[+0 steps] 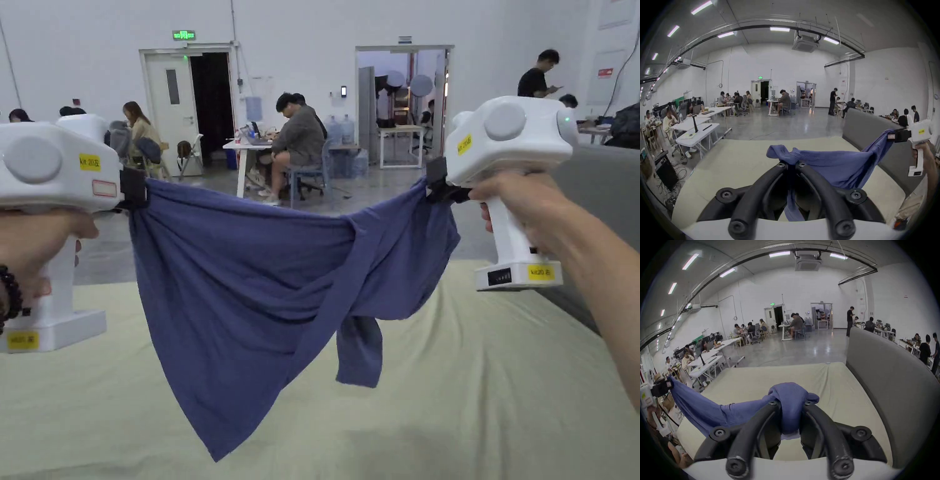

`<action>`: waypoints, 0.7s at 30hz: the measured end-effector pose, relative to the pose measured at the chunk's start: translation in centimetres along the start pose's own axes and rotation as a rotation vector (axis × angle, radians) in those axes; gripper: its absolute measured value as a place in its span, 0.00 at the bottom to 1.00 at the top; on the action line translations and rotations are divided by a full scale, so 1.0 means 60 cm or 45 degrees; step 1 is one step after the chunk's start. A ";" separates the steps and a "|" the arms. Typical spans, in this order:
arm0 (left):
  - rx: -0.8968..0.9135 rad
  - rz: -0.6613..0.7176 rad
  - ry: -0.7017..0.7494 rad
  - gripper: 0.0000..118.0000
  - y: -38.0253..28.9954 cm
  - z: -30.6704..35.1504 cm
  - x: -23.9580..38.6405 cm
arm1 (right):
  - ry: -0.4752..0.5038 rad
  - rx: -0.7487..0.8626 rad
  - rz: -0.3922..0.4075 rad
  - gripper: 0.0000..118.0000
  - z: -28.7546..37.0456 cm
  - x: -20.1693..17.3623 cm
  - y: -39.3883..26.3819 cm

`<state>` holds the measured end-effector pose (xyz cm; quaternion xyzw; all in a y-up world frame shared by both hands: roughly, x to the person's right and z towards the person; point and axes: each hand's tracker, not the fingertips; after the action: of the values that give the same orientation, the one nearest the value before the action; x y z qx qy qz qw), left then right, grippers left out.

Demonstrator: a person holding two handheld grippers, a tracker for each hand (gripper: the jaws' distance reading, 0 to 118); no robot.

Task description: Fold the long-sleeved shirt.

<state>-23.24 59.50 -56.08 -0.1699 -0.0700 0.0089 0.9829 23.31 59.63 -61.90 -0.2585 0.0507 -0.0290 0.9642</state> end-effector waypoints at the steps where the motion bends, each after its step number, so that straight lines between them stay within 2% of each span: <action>1: -0.001 0.002 -0.002 0.00 -0.022 -0.017 -0.006 | -0.002 -0.024 -0.011 0.12 -0.015 0.005 -0.026; 4: -0.124 0.027 -0.024 0.00 -0.126 -0.071 -0.008 | 0.005 -0.158 -0.063 0.12 -0.085 0.025 -0.129; 8: -0.364 0.075 -0.051 0.00 -0.295 -0.147 -0.008 | -0.042 -0.389 -0.076 0.12 -0.182 0.042 -0.297; 12: -0.454 0.047 -0.043 0.00 -0.416 -0.170 -0.002 | -0.065 -0.561 -0.099 0.12 -0.246 0.058 -0.437; 17: -0.452 0.150 -0.070 0.00 -0.436 -0.141 -0.021 | -0.034 -0.526 -0.138 0.12 -0.212 0.069 -0.469; 21: -0.400 0.134 -0.084 0.00 -0.441 -0.058 -0.004 | 0.010 -0.456 -0.102 0.12 -0.120 0.059 -0.475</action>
<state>-23.16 33.39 -50.49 -0.3246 -0.0937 0.0550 0.9396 25.16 31.12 -54.12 -0.4279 0.0484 -0.0587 0.9006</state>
